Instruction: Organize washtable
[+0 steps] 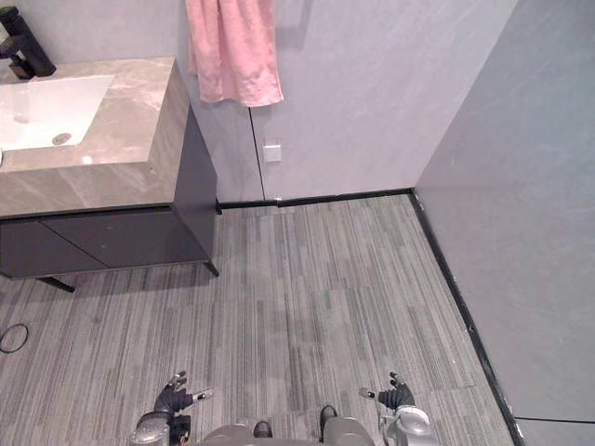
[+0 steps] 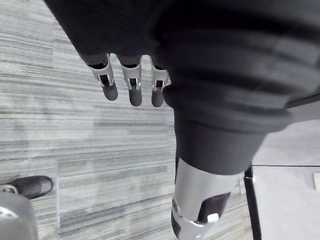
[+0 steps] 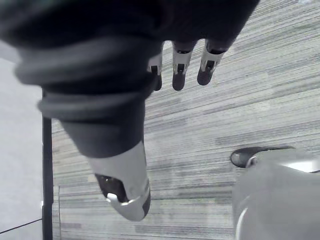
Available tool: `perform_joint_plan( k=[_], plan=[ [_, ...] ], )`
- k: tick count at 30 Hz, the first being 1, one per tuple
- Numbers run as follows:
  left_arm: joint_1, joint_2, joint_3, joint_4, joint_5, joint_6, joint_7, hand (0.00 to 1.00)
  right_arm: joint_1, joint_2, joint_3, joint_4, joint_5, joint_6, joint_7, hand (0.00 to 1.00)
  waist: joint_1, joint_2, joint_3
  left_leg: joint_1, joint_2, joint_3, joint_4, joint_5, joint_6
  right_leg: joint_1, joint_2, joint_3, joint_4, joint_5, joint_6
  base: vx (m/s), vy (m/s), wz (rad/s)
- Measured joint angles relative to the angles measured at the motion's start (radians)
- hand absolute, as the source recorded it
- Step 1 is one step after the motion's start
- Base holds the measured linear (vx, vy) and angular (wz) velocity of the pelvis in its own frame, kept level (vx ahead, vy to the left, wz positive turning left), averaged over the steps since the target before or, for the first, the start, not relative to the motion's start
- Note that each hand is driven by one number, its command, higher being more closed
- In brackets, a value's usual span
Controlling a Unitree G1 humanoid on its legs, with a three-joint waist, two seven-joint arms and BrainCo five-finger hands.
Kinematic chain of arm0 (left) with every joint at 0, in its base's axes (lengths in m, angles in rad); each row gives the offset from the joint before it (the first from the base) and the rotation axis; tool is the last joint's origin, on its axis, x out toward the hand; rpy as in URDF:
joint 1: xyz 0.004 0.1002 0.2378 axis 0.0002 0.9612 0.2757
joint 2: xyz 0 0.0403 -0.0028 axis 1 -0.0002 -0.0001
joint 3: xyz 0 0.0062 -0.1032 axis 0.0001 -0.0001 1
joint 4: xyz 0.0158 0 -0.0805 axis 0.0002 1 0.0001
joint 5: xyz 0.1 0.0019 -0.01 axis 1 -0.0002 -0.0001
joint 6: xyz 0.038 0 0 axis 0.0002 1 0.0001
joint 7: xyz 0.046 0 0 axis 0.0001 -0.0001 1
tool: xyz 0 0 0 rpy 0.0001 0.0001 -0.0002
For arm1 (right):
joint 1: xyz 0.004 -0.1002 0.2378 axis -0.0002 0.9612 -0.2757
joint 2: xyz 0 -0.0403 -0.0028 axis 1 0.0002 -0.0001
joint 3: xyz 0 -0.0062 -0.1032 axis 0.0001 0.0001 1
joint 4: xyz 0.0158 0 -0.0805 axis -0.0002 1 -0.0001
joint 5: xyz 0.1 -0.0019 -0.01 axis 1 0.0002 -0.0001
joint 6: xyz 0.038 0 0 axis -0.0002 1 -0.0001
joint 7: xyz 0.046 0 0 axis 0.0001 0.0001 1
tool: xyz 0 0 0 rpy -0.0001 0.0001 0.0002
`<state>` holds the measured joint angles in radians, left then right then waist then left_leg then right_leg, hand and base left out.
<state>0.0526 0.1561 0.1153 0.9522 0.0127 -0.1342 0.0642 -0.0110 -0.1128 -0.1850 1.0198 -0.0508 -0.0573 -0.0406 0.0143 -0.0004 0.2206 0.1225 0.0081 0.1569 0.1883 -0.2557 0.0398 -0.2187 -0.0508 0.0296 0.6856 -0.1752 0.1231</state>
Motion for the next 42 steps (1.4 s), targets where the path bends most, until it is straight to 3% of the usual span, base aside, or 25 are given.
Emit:
perform_joint_plan(
  k=[3, 6, 7, 8, 9, 10, 11, 12, 15, 17, 18, 19, 20, 24, 25, 26, 28, 31, 34, 35, 36, 37, 39, 41, 42],
  plan=[
    [0.004, 0.009, -0.002, 0.000, 0.000, 0.001, 0.001, 0.00, -0.006, 0.004, 0.014, -0.005, 0.000, 0.001, 0.002, 0.00, 0.001, -0.007, 0.008, 0.033, -0.005, -0.018, -0.013, -0.029, 0.004, -0.056, -0.026, -0.070, 0.037, -0.058, -0.004, 0.16, 0.014, 0.12],
    [-0.011, 0.006, -0.009, 0.000, 0.000, 0.004, 0.001, 0.00, -0.022, -0.008, 0.039, -0.005, -0.001, 0.002, 0.001, 0.00, -0.013, 0.012, 0.019, 0.069, 0.032, -0.034, -0.049, -0.038, -0.018, -0.103, 0.006, -0.150, -0.176, -0.036, -0.042, 0.29, -0.075, 0.22],
    [-0.014, 0.014, -0.028, 0.001, 0.000, 0.003, 0.001, 0.00, -0.022, -0.009, 0.038, -0.006, -0.001, 0.002, 0.001, 0.00, -0.030, 0.004, 0.017, 0.071, 0.034, -0.058, -0.057, -0.044, -0.040, -0.104, 0.016, -0.161, -0.276, 0.018, -0.083, 0.38, -0.145, 0.68],
    [-0.015, 0.012, -0.037, 0.001, 0.000, 0.002, -0.001, 0.00, -0.012, -0.015, 0.037, -0.004, -0.001, 0.003, 0.000, 0.00, -0.044, -0.005, 0.014, 0.099, 0.034, -0.085, -0.060, -0.058, -0.065, -0.100, 0.013, -0.161, -0.282, 0.113, -0.129, 0.43, -0.165, 0.66],
    [-0.016, -0.003, -0.036, 0.003, 0.000, 0.003, 0.000, 0.00, -0.012, -0.026, 0.037, -0.004, -0.001, 0.004, 0.000, 0.00, -0.050, 0.007, 0.010, 0.111, 0.054, -0.093, -0.060, -0.063, -0.074, -0.097, 0.019, -0.171, -0.262, 0.095, -0.133, 0.47, -0.178, 0.40],
    [-0.013, -0.015, -0.036, 0.003, 0.000, 0.000, -0.002, 0.00, -0.014, -0.029, 0.035, -0.006, 0.000, 0.002, -0.001, 0.00, -0.049, 0.030, 0.003, 0.101, 0.075, -0.095, -0.046, -0.047, -0.107, -0.097, 0.033, -0.185, -0.254, 0.077, -0.152, 0.38, -0.151, 0.06],
    [-0.015, -0.019, -0.035, 0.003, 0.000, 0.000, -0.001, 0.00, -0.022, -0.029, 0.035, -0.007, 0.000, 0.001, -0.001, 0.00, -0.050, 0.032, 0.003, 0.092, 0.079, -0.097, -0.034, -0.033, -0.129, -0.097, 0.035, -0.188, -0.255, 0.068, -0.163, 0.44, -0.205, -0.04],
    [-0.021, -0.027, -0.034, 0.003, 0.000, 0.000, -0.001, 0.00, -0.036, -0.028, 0.035, -0.009, 0.000, 0.001, 0.000, 0.00, -0.049, 0.036, 0.003, 0.070, 0.084, -0.102, 0.008, -0.003, -0.175, -0.088, 0.041, -0.192, -0.270, 0.060, -0.177, 0.45, -0.218, 0.06],
    [-0.027, -0.062, -0.030, 0.000, 0.000, 0.000, -0.006, 0.00, -0.014, -0.025, 0.033, -0.017, 0.002, -0.003, -0.004, 0.00, -0.046, 0.037, 0.005, -0.013, 0.107, -0.128, 0.312, 0.074, -0.239, 0.083, 0.059, -0.199, -0.403, 0.051, -0.191, 0.42, -0.171, 0.18],
    [-0.024, -0.088, -0.024, -0.014, 0.000, -0.001, -0.014, 0.00, 0.001, -0.023, 0.033, -0.027, 0.005, -0.004, -0.006, 0.00, -0.038, 0.038, 0.005, -0.073, 0.147, -0.102, 0.531, 0.054, -0.217, 0.183, 0.071, -0.192, -0.453, 0.038, -0.211, 0.35, -0.093, 0.03],
    [-0.025, -0.098, -0.024, -0.022, 0.000, -0.001, -0.017, 0.00, 0.000, -0.020, 0.032, -0.034, 0.012, -0.004, -0.010, 0.00, -0.025, 0.036, 0.005, -0.133, 0.177, -0.063, 0.627, 0.037, -0.188, 0.224, 0.077, -0.174, -0.479, 0.033, -0.218, 0.26, -0.028, -0.27],
    [-0.026, -0.108, -0.023, -0.029, 0.000, 0.000, -0.017, 0.00, -0.003, -0.010, 0.024, -0.048, 0.014, -0.005, -0.014, 0.00, -0.013, 0.034, 0.005, -0.192, 0.196, -0.032, 0.675, 0.016, -0.155, 0.253, 0.076, -0.153, -0.505, 0.031, -0.220, 0.26, 0.015, -0.38],
    [-0.025, -0.112, -0.023, -0.034, 0.000, 0.000, -0.018, 0.00, -0.002, -0.008, 0.020, -0.056, 0.019, -0.005, -0.016, 0.00, -0.004, 0.035, 0.005, -0.222, 0.202, -0.020, 0.680, 0.009, -0.147, 0.264, 0.074, -0.140, -0.514, 0.031, -0.220, 0.19, 0.086, -0.44],
    [-0.019, -0.117, -0.029, -0.038, -0.001, 0.001, -0.018, 0.00, 0.001, 0.017, -0.005, -0.057, 0.023, -0.005, -0.022, 0.00, 0.004, 0.021, 0.011, -0.354, 0.143, -0.021, 0.455, -0.023, -0.135, 0.331, 0.011, -0.097, -0.530, -0.012, -0.154, 0.19, 0.186, -0.27],
    [-0.007, -0.120, -0.040, -0.038, -0.001, 0.000, -0.019, 0.00, 0.007, 0.003, -0.005, -0.051, 0.024, -0.004, -0.022, 0.00, 0.003, 0.039, 0.003, -0.350, 0.116, -0.048, 0.248, 0.017, -0.164, 0.334, 0.001, -0.082, -0.527, -0.035, -0.117, 0.19, 0.292, -0.46],
    [-0.002, -0.123, -0.044, -0.029, -0.002, 0.002, -0.018, 0.00, 0.009, 0.002, -0.001, -0.047, 0.024, -0.001, -0.023, 0.00, 0.011, 0.060, -0.004, -0.326, 0.103, -0.037, 0.176, 0.117, -0.112, 0.341, -0.002, -0.048, -0.525, -0.052, -0.088, 0.27, 0.350, -0.50],
    [-0.004, -0.104, -0.044, -0.025, -0.002, 0.002, -0.017, 0.00, 0.010, 0.020, 0.008, -0.044, 0.024, -0.002, -0.021, 0.00, 0.021, 0.020, -0.023, -0.318, 0.048, -0.016, 0.133, 0.106, -0.100, 0.337, -0.051, -0.028, -0.559, -0.043, -0.079, 0.30, 0.258, -0.20],
    [-0.028, -0.082, -0.041, -0.012, -0.002, 0.003, -0.017, 0.00, 0.002, 0.027, 0.005, -0.025, 0.023, -0.001, -0.022, 0.00, 0.034, -0.016, -0.023, -0.316, 0.019, 0.020, 0.182, 0.060, -0.033, 0.344, -0.093, 0.003, -0.546, -0.055, -0.043, 0.29, 0.187, -0.15],
    [-0.010, -0.078, -0.043, 0.001, -0.001, 0.005, -0.020, 0.00, -0.001, 0.039, 0.006, -0.027, 0.022, -0.005, -0.021, 0.00, 0.032, -0.026, -0.031, -0.227, 0.006, 0.045, 0.139, 0.032, -0.015, 0.294, -0.101, 0.033, -0.350, -0.054, -0.027, 0.31, 0.130, -0.30],
    [-0.005, -0.073, -0.046, -0.002, -0.001, 0.005, -0.020, 0.00, 0.001, 0.047, 0.007, -0.027, 0.020, -0.004, -0.019, 0.00, 0.025, -0.030, -0.032, -0.182, 0.001, 0.047, 0.104, 0.026, -0.007, 0.221, -0.105, 0.028, -0.158, -0.036, 0.041, 0.31, 0.097, -0.09],
    [-0.009, -0.067, -0.048, -0.002, -0.001, 0.007, -0.019, 0.00, 0.002, 0.052, 0.010, -0.028, 0.020, -0.004, -0.018, 0.00, 0.021, -0.033, -0.032, -0.143, -0.004, 0.044, 0.079, 0.019, 0.003, 0.155, -0.112, 0.026, -0.010, -0.010, 0.086, 0.32, 0.075, 0.04],
    [-0.018, -0.060, -0.066, -0.002, -0.002, 0.007, -0.019, 0.00, 0.017, 0.054, 0.017, -0.027, 0.020, -0.002, -0.014, 0.00, 0.019, -0.039, -0.030, -0.085, -0.013, 0.039, 0.054, 0.008, 0.015, 0.095, -0.121, 0.020, 0.152, -0.030, 0.060, 0.33, 0.051, 0.13],
    [-0.013, -0.054, -0.070, -0.002, -0.002, 0.007, -0.018, 0.00, 0.030, 0.054, 0.045, -0.025, 0.020, 0.001, -0.009, 0.00, 0.009, -0.031, -0.026, 0.018, -0.009, 0.026, 0.004, 0.000, 0.017, 0.023, -0.123, -0.051, 0.250, -0.084, 0.008, 0.38, 0.018, 0.20],
    [-0.016, -0.050, -0.065, -0.002, -0.004, 0.008, -0.017, 0.00, 0.017, 0.057, 0.047, -0.029, 0.020, -0.002, -0.002, 0.00, -0.003, -0.022, -0.021, 0.066, 0.011, 0.018, -0.025, -0.002, 0.014, -0.034, -0.105, -0.113, 0.204, -0.107, -0.031, 0.35, -0.065, 0.21],
    [-0.025, -0.048, -0.065, -0.002, -0.005, 0.008, -0.017, 0.00, 0.016, 0.056, 0.046, -0.029, 0.020, -0.003, -0.002, 0.00, -0.004, -0.015, -0.017, 0.088, 0.032, 0.009, -0.037, -0.003, 0.013, -0.076, -0.079, -0.142, 0.108, -0.110, -0.044, 0.41, -0.150, 0.33]
  ],
)
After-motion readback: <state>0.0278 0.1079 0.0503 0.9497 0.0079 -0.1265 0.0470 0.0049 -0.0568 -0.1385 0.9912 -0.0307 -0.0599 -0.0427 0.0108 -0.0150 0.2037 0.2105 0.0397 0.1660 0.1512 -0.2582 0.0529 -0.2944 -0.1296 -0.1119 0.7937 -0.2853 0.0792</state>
